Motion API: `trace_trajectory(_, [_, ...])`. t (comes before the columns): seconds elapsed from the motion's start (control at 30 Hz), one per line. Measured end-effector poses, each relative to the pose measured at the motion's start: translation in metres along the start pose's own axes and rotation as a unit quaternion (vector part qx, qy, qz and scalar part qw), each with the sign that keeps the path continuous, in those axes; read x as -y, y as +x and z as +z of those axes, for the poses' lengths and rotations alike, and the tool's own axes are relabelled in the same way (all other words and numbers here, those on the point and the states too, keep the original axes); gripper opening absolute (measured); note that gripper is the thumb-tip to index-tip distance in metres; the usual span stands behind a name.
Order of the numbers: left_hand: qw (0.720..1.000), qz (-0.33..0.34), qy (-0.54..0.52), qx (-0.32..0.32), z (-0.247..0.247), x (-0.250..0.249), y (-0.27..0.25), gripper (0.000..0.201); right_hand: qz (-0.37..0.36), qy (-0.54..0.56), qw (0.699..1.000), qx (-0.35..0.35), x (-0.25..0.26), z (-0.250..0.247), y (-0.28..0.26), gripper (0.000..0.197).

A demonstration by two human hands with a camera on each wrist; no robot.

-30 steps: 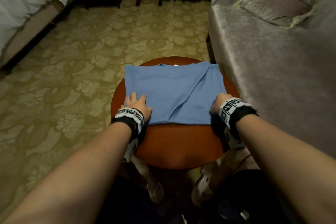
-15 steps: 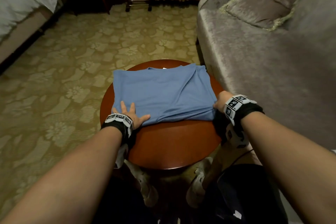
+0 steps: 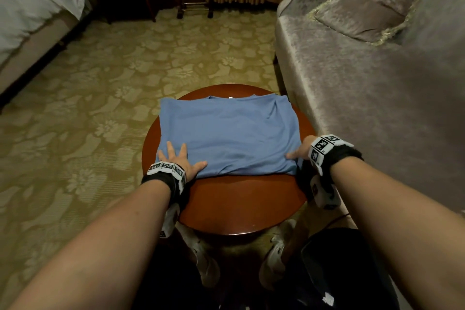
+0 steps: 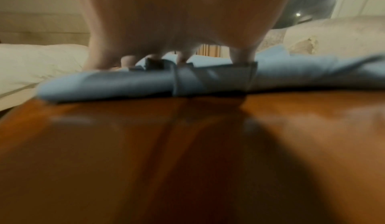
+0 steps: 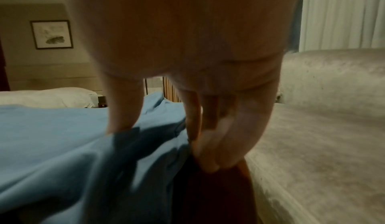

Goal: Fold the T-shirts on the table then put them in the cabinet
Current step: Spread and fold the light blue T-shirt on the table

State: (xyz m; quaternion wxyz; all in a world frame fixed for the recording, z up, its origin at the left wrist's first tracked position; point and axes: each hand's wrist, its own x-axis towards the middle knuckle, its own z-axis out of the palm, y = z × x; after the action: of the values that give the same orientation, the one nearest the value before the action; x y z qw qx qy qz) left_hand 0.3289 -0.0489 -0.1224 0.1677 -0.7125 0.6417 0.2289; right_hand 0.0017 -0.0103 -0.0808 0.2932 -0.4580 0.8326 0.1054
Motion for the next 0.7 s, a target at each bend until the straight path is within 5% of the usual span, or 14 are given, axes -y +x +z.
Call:
trace_trajectory(0.13, [1.0, 0.001, 0.016, 0.008, -0.001, 0.004, 0.003, 0.099, 0.018, 0.019, 1.0, -0.005, 0.0, 0.005, -0.002, 0.065])
trace_trajectory(0.23, [1.0, -0.004, 0.021, 0.011, -0.003, 0.005, 0.005, 0.099, 0.008, 0.177, 0.984, -0.011, -0.007, 0.005, 0.008, 0.042])
trace_trajectory(0.3, [1.0, -0.005, 0.027, 0.009, -0.003, 0.004, 0.007, 0.099, -0.007, 0.322, 0.946, -0.024, -0.01, 0.004, 0.009, 0.02])
trace_trajectory(0.43, [1.0, -0.008, 0.028, 0.008, -0.003, 0.002, 0.008, 0.099, -0.056, 0.507, 0.86, -0.031, -0.01, 0.001, 0.004, 0.023])
trace_trajectory(0.53, [1.0, -0.005, 0.026, 0.007, -0.003, 0.003, 0.008, 0.1, -0.03, 0.602, 0.798, -0.006, -0.003, 0.001, 0.006, 0.017])
trace_trajectory(0.6, [1.0, -0.002, 0.024, 0.008, -0.003, 0.005, 0.008, 0.101, 0.008, 0.593, 0.805, 0.034, 0.001, 0.005, 0.007, 0.025])
trace_trajectory(0.7, [1.0, 0.003, 0.024, 0.01, -0.004, 0.006, 0.008, 0.103, -0.023, 0.494, 0.869, -0.002, 0.0, 0.007, 0.008, 0.019])
